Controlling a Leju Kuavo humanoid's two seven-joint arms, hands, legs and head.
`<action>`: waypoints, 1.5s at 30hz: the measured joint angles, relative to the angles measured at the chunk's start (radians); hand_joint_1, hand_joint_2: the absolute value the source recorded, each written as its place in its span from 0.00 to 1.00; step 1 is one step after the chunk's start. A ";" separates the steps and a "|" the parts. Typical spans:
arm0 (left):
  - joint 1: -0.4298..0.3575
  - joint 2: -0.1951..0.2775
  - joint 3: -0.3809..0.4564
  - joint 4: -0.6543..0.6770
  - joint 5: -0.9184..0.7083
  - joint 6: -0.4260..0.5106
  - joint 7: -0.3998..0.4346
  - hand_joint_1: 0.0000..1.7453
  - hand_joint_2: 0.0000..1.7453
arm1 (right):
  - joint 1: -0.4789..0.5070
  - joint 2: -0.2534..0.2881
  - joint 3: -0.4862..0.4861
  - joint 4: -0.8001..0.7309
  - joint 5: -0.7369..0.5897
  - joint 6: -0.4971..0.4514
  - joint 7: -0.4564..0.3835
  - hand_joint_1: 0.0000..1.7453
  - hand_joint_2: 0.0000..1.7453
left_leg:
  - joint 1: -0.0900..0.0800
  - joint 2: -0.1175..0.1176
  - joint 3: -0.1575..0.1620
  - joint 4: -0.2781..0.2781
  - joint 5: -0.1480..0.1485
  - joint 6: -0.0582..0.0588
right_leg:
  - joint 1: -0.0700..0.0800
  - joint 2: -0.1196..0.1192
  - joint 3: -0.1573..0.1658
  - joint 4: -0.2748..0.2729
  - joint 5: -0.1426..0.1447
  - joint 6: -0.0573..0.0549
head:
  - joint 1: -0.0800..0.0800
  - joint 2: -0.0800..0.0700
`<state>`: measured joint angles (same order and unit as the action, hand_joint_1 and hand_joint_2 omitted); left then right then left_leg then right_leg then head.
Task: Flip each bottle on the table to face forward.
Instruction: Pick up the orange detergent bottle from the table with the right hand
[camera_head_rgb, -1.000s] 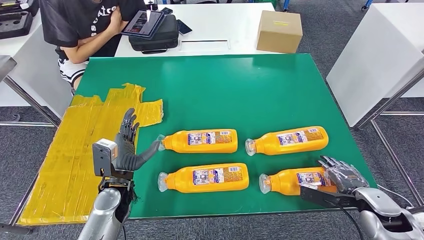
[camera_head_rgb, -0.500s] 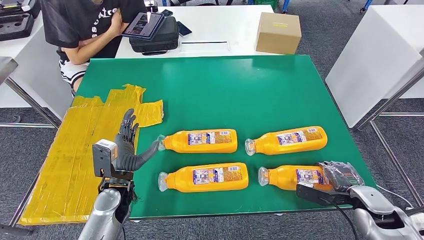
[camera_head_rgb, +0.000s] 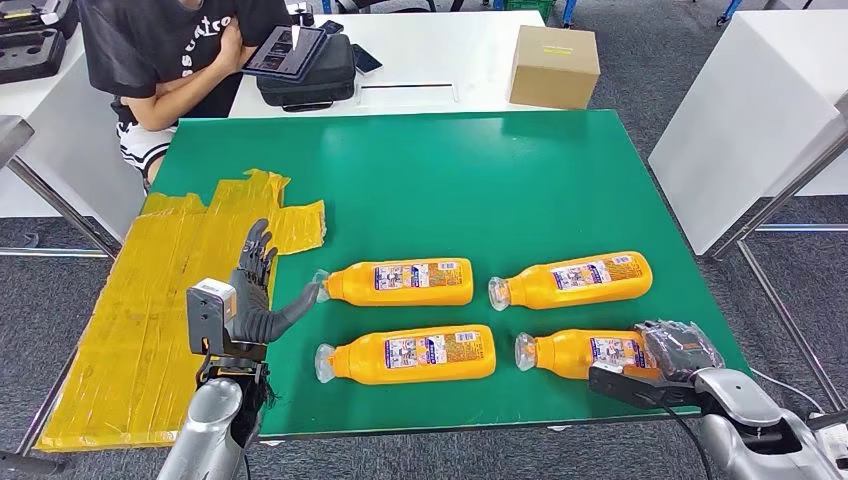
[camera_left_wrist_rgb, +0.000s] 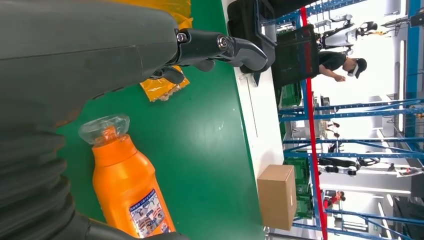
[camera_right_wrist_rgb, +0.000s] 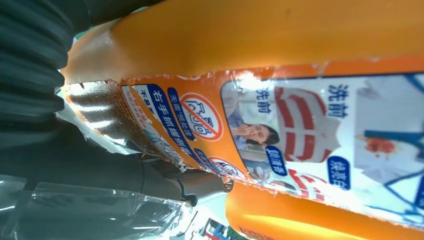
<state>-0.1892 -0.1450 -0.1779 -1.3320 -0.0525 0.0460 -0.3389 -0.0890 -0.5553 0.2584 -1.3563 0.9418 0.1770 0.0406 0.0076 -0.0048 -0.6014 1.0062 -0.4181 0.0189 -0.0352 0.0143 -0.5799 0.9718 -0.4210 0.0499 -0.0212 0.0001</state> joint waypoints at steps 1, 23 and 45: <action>0.001 0.000 0.000 -0.002 -0.001 0.000 0.001 0.00 1.00 | -0.001 0.003 0.002 0.001 0.001 -0.005 0.000 1.00 1.00 | 0.000 0.000 0.000 0.000 0.000 0.000 | 0.000 0.001 0.000 0.000 0.000 0.000 | 0.000 0.000; 0.033 0.000 0.009 -0.036 -0.010 0.011 0.005 0.00 1.00 | 0.107 0.044 -0.063 -0.299 -0.173 -0.025 -0.094 1.00 1.00 | -0.001 -0.002 -0.010 0.000 0.001 0.000 | -0.001 -0.001 -0.008 0.001 0.000 0.001 | 0.000 0.000; 0.032 -0.004 0.024 -0.039 -0.027 0.009 0.004 0.00 1.00 | 0.058 0.145 -0.148 -0.372 -0.210 -0.075 -0.147 1.00 1.00 | -0.001 -0.003 -0.012 0.000 0.001 0.000 | -0.001 -0.002 -0.009 0.001 0.000 0.001 | 0.000 0.000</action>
<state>-0.1573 -0.1495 -0.1541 -1.3706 -0.0799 0.0552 -0.3350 -0.0309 -0.4099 0.1101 -1.7285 0.7320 0.1017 -0.1063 0.0069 -0.0082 -0.6130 1.0063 -0.4172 0.0193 -0.0359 0.0119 -0.5892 0.9726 -0.4213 0.0513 -0.0214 0.0001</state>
